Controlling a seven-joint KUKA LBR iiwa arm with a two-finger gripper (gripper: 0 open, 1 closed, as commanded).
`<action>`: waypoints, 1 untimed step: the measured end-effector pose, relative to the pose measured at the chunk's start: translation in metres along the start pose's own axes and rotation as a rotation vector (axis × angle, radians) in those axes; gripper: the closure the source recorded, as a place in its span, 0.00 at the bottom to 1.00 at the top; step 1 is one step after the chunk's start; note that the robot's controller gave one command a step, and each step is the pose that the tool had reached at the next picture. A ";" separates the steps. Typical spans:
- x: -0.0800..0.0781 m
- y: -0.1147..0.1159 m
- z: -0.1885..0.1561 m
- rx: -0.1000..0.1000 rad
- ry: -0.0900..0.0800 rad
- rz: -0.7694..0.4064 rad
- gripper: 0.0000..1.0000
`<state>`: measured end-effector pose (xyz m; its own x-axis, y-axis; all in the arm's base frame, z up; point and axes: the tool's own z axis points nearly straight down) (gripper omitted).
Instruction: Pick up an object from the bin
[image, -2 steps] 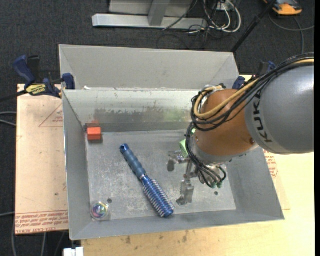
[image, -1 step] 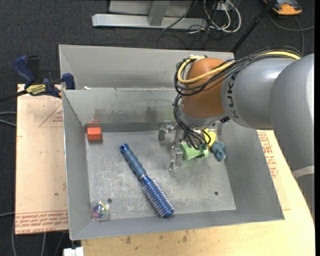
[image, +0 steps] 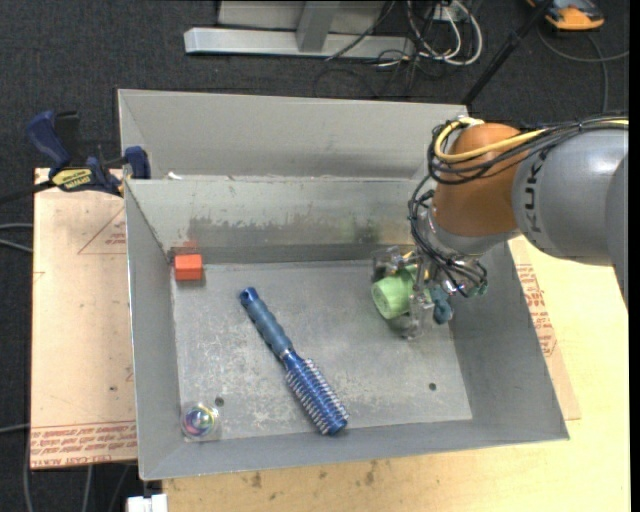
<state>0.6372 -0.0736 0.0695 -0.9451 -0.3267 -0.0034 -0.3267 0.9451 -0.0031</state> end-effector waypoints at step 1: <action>-0.002 0.004 -0.001 -0.003 -0.001 -0.004 1.00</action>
Offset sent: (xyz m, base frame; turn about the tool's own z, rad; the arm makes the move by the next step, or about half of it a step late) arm 0.0000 0.0000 0.0000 0.0000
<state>0.6378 -0.0690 0.0704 -0.9437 -0.3306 -0.0048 -0.3306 0.9438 -0.0003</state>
